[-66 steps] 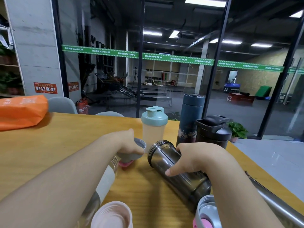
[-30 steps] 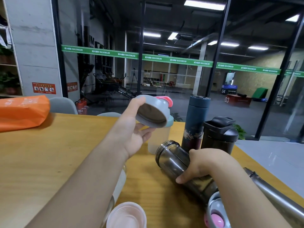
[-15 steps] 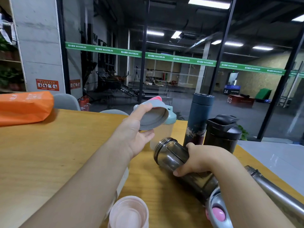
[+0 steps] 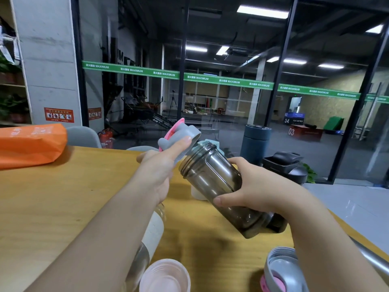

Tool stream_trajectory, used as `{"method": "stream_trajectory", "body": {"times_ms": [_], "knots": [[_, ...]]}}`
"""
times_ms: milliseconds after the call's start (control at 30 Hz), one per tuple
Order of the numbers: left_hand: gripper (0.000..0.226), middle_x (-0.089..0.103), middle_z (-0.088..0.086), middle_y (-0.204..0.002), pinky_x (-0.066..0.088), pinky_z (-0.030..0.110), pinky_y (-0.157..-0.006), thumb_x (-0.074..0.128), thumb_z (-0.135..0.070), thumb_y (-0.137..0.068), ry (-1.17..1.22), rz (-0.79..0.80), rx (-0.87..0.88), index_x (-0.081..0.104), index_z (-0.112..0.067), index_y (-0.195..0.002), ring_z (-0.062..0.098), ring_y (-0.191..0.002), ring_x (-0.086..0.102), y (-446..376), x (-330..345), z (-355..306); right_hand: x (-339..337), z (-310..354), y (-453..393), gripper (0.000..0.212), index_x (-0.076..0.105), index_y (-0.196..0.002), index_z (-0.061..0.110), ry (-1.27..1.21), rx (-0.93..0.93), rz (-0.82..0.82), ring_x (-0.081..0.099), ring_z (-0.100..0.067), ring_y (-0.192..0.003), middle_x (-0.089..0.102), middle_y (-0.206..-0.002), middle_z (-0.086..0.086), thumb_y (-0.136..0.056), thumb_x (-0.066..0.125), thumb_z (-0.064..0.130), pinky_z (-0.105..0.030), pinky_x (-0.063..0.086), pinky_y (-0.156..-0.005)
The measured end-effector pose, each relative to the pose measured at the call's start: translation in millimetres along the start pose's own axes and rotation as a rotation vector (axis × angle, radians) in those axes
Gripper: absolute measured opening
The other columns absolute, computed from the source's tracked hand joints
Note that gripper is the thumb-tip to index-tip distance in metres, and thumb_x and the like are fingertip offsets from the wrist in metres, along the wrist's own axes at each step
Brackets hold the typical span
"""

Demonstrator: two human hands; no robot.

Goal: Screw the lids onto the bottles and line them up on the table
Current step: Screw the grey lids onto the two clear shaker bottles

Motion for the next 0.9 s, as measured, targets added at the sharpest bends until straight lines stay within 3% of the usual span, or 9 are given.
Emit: {"method": "stream_trajectory", "body": {"times_ms": [67,200,233,333,433,567,700,900], "knots": [[0.126,0.045,0.007,-0.142,0.033,0.042,-0.112,0.088,-0.058,-0.029,-0.017,0.015,-0.019,0.042,-0.007,-0.135,0.017,-0.124,0.052,2,-1,-1,-3,4,3,0.096,0.023,-0.142,0.036,0.002,-0.034,-0.033,0.058,-0.009,-0.091,0.056,-0.110,0.010,-0.065,0.076,0.055,-0.029,0.052,-0.081],[0.055,0.064,0.004,-0.115,0.028,0.041,-0.114,0.077,-0.033,-0.075,0.035,0.079,-0.106,0.057,-0.005,-0.118,0.017,-0.113,0.057,-1,-2,2,-5,10,5,0.092,0.026,-0.139,0.037,-0.003,-0.087,-0.090,0.060,-0.008,-0.090,0.057,-0.110,0.011,-0.064,0.076,0.056,-0.032,0.054,-0.081],[0.053,0.065,0.004,-0.111,0.027,0.041,-0.114,0.076,-0.032,-0.077,0.041,0.091,-0.122,0.057,-0.006,-0.119,0.016,-0.113,0.057,-2,-3,2,-5,11,6,0.090,0.027,-0.137,0.037,-0.004,-0.095,-0.097,0.060,-0.007,-0.087,0.057,-0.108,0.012,-0.064,0.077,0.056,-0.032,0.055,-0.080],[0.064,0.067,0.001,-0.101,0.030,0.038,-0.111,0.079,-0.029,-0.070,0.001,0.109,-0.124,0.054,-0.009,-0.125,0.014,-0.103,0.058,-4,-7,-2,-6,11,6,0.088,0.029,-0.134,0.038,-0.007,-0.109,-0.105,0.061,-0.006,-0.080,0.056,-0.105,0.014,-0.063,0.077,0.055,-0.035,0.057,-0.076],[0.056,0.067,-0.003,-0.087,0.035,0.034,-0.102,0.076,-0.031,-0.056,-0.074,0.173,-0.116,0.057,-0.016,-0.107,0.012,-0.090,0.059,-1,-11,-9,-7,12,6,0.085,0.031,-0.132,0.039,-0.027,-0.129,-0.111,0.060,-0.004,-0.074,0.055,-0.102,0.015,-0.063,0.078,0.052,-0.034,0.057,-0.072],[0.058,0.067,-0.002,-0.088,0.042,0.034,-0.097,0.085,-0.033,-0.046,-0.177,0.225,-0.113,0.056,-0.020,-0.095,0.014,-0.084,0.060,-1,-20,-14,-9,13,7,0.081,0.034,-0.128,0.041,-0.050,-0.153,-0.123,0.059,-0.003,-0.071,0.053,-0.099,0.018,-0.062,0.080,0.048,-0.029,0.057,-0.060],[0.075,0.068,0.000,-0.095,0.047,0.030,-0.080,0.079,-0.046,-0.038,-0.291,0.233,-0.074,0.062,-0.018,-0.106,0.014,-0.084,0.060,-4,-27,-16,-9,14,6,0.086,0.033,-0.129,0.045,-0.042,-0.195,-0.158,0.058,-0.003,-0.081,0.050,-0.105,0.022,-0.057,0.080,0.050,-0.033,0.060,-0.058],[0.095,0.065,0.008,-0.120,0.053,0.041,-0.084,0.084,-0.048,-0.041,-0.383,0.268,-0.074,0.053,-0.021,-0.127,0.019,-0.092,0.064,-5,-29,-14,-8,12,5,0.087,0.032,-0.131,0.045,-0.005,-0.253,-0.193,0.052,0.002,-0.091,0.049,-0.113,0.021,-0.060,0.081,0.047,-0.020,0.048,-0.071]]}}
Point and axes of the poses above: each hand's wrist, its own y-axis away from the middle knuckle, its own x-axis out of the palm, z = x × y, the point moved 3 cm from there along -y, towards the middle knuckle
